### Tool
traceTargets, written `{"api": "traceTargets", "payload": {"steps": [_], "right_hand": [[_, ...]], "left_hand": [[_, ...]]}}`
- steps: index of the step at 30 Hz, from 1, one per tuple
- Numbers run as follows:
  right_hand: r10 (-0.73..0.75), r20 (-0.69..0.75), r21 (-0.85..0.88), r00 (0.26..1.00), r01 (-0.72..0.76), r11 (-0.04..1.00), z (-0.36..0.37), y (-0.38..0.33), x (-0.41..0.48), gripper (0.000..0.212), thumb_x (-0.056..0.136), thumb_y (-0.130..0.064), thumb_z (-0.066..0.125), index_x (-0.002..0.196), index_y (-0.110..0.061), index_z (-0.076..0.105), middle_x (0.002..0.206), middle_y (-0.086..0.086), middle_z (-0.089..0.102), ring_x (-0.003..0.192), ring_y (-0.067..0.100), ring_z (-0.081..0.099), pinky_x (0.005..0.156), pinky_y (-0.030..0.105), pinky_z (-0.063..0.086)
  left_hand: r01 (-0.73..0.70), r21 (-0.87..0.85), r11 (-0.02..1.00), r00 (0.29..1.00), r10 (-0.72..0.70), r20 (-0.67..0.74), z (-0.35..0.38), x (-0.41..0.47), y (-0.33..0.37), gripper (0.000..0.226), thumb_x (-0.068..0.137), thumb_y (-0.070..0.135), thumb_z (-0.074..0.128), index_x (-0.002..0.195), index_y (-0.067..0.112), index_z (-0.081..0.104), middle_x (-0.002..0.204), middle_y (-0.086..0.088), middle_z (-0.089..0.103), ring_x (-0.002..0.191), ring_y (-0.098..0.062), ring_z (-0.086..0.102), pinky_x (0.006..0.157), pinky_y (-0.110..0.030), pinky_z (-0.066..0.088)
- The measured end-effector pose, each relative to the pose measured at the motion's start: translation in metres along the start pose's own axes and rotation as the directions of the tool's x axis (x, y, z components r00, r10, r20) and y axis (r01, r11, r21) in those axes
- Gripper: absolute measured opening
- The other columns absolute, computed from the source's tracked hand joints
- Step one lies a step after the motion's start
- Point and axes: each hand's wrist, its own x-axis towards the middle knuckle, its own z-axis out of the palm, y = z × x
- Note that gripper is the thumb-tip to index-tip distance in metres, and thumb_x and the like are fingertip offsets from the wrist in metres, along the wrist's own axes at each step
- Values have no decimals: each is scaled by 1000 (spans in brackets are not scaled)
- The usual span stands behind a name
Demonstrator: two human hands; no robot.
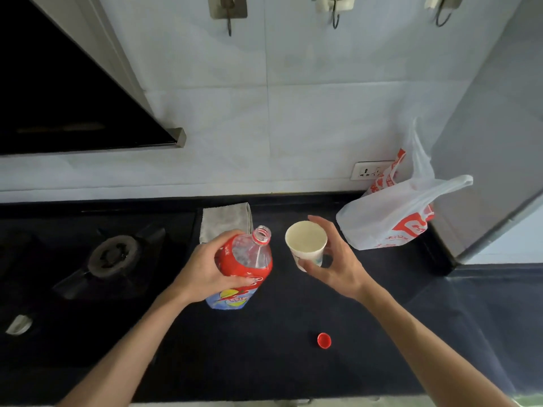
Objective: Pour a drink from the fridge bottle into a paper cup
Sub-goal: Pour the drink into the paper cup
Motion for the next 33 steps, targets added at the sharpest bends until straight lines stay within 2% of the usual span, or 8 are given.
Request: {"api": "traceTargets", "payload": {"steps": [5, 9, 14, 20, 25, 28, 30, 33], "right_hand": [[-32, 18, -3, 999, 32, 999, -19, -20, 15, 80, 81, -20, 79, 144, -30, 30, 120, -30, 50, 116, 1, 54, 89, 17, 51], [-58, 41, -10, 997, 59, 998, -35, -37, 27, 78, 82, -18, 78, 142, -31, 31, 117, -37, 47, 115, -3, 52, 90, 17, 51], [-93, 50, 6, 994, 92, 996, -47, -54, 39, 76, 82, -14, 78, 140, -32, 33, 118, -34, 49, 116, 2, 53, 92, 21, 52], [-121, 70, 2, 990, 121, 993, -54, -62, 48, 76, 82, -13, 78, 141, -32, 34, 120, -37, 46, 117, 1, 51, 94, 26, 52], [-125, 56, -1, 991, 125, 992, -57, -63, 52, 77, 81, -15, 79, 139, -36, 34, 121, -37, 45, 117, -1, 50, 97, 28, 52], [-130, 50, 17, 990, 130, 991, -59, -64, 52, 76, 81, -16, 79, 139, -36, 34, 121, -34, 46, 117, 4, 52, 97, 29, 52], [-128, 50, 23, 991, 127, 992, -60, -65, 53, 75, 82, -16, 79, 139, -36, 34, 122, -34, 46, 117, 4, 52, 97, 28, 51], [-124, 48, 19, 991, 123, 992, -63, -64, 53, 75, 82, -19, 79, 139, -37, 34, 123, -34, 45, 117, 2, 51, 97, 25, 51]], "left_hand": [[-117, 160, 980, 992, 106, 75, -31, 23, 39, 93, 53, 50, 93, 135, 36, 52, 122, 18, 65, 108, -2, 66, 89, -34, 59], [-173, 302, 938, 983, 147, 106, -53, 36, 70, 85, 52, 50, 93, 127, 42, 53, 112, 23, 67, 101, 4, 66, 84, -26, 59], [-214, 468, 857, 976, 167, 140, -73, 51, 103, 90, 51, 60, 90, 131, 43, 51, 111, 21, 68, 95, 5, 67, 81, -24, 59], [-296, 648, 702, 955, 214, 204, -89, 66, 138, 89, 50, 70, 82, 129, 43, 52, 108, 22, 68, 93, 4, 66, 83, -22, 56], [-342, 730, 591, 940, 199, 278, -96, 75, 164, 82, 53, 70, 80, 125, 41, 53, 103, 21, 69, 89, 2, 66, 80, -25, 57], [-360, 768, 530, 932, 169, 320, -99, 79, 176, 77, 57, 66, 82, 125, 42, 52, 101, 21, 68, 86, 1, 66, 77, -19, 56], [-368, 772, 518, 928, 148, 343, -101, 81, 182, 76, 59, 65, 82, 124, 43, 51, 101, 21, 67, 85, 2, 66, 74, -16, 55], [-388, 770, 507, 917, 130, 377, -103, 86, 186, 76, 57, 68, 80, 122, 44, 50, 99, 21, 67, 83, 5, 65, 73, -19, 57]]}}
